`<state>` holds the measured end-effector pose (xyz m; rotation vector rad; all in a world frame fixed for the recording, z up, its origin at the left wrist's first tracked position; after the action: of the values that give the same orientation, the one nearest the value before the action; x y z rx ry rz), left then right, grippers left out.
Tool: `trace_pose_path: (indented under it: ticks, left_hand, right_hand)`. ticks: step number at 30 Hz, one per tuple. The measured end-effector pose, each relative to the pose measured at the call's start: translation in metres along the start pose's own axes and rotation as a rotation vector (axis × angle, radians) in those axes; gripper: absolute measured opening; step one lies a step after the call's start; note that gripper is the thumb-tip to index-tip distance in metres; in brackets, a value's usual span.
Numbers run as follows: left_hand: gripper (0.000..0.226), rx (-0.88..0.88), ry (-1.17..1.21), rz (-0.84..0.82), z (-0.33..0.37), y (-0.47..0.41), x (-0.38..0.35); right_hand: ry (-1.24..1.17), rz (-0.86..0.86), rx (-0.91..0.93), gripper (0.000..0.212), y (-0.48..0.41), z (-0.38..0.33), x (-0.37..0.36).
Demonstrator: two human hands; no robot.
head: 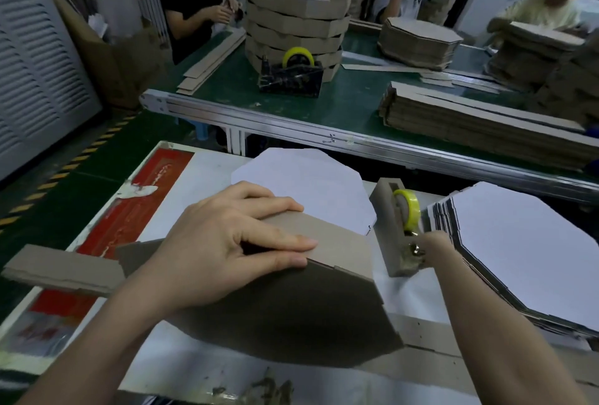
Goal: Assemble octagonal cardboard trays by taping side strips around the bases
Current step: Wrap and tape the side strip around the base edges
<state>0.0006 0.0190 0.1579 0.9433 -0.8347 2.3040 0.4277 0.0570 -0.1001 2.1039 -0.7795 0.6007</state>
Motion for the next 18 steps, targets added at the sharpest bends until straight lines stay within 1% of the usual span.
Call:
trace_pose_path:
  ticks: [2,5,8,13,16,18]
  left_hand:
    - [0.026,0.001,0.007,-0.001,0.0,-0.002,-0.001]
    - [0.027,0.001,0.016,0.007,0.001,-0.004,0.0]
    - [0.026,-0.004,0.011,0.0,0.002,-0.005,-0.001]
    - [0.026,-0.003,-0.002,-0.005,0.001,-0.006,-0.001]
    - [0.027,-0.001,0.006,0.004,0.001,-0.007,-0.001]
    - [0.028,-0.006,0.009,0.013,0.001,-0.007,0.0]
  right_hand:
    - [-0.206,0.002,-0.047,0.022,-0.005,0.008,0.004]
    - [-0.392,0.056,-0.039,0.009,-0.004,0.015,0.013]
    - [-0.509,0.115,-0.012,0.012,0.003,0.023,0.02]
    - [-0.782,0.146,0.008,0.016,0.019,0.041,0.024]
    - [-0.893,0.127,0.043,0.02,0.031,0.054,0.021]
    - [-0.922,0.089,0.096,0.019,0.038,0.058,0.017]
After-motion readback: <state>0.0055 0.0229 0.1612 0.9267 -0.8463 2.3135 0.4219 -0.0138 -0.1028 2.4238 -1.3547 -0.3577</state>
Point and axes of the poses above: each hand's wrist, its own y-axis away from the middle knuckle, its own x-axis out of the back of the hand, z = x × y, the point moved 10 cm from there along -y, towards the middle knuckle, and after that the axes turned 1 degree about -z, right-handed, at the moved point
